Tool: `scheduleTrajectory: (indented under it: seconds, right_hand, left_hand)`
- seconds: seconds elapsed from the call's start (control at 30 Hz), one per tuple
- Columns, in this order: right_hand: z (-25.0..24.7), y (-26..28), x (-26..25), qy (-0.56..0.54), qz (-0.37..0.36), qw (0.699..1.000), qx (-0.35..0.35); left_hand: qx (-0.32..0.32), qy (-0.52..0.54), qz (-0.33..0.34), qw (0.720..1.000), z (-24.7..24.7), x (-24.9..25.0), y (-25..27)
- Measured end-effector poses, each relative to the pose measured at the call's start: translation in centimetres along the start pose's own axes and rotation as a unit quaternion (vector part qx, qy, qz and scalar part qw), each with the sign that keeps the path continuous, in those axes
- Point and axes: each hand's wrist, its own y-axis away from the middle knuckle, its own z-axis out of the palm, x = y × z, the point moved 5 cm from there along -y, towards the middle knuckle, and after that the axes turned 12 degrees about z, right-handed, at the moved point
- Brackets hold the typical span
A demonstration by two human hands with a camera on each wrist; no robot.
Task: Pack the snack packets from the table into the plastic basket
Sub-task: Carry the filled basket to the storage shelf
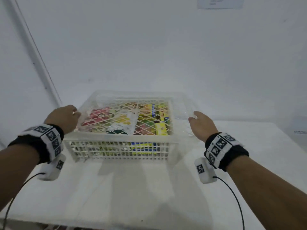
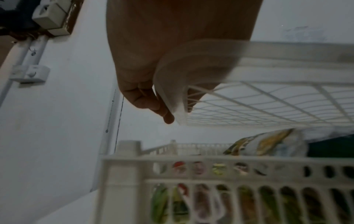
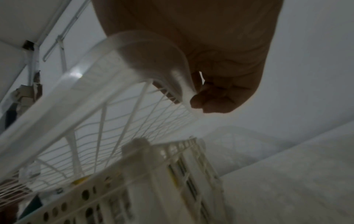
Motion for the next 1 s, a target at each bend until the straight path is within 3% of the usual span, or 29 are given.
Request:
scheduleTrajectory:
  seconds: [0.23, 0.4, 0.6, 1.0]
  right_hand:
    - [5.9, -0.3, -3.1, 0.015, 0.026, 1.000, 0.010]
    - [7.0, -0.8, -3.6, 0.026, 0.045, 0.998, 0.026]
    - [7.9, -1.5, -3.8, 0.026, 0.062, 0.998, 0.011]
    - [8.7, -3.4, -2.9, 0.045, 0.125, 0.991, -0.017]
  left_hand:
    - [-0.032, 0.020, 0.013, 0.999, 1.7, -6.5, -3.0]
    - [-0.031, 0.047, 0.023, 0.998, 3.1, -7.8, -4.4]
    - [-0.086, 0.064, -0.009, 0.994, 5.0, -8.7, -5.4]
    - [-0.124, 0.110, -0.019, 0.986, 7.0, -9.4, -7.1]
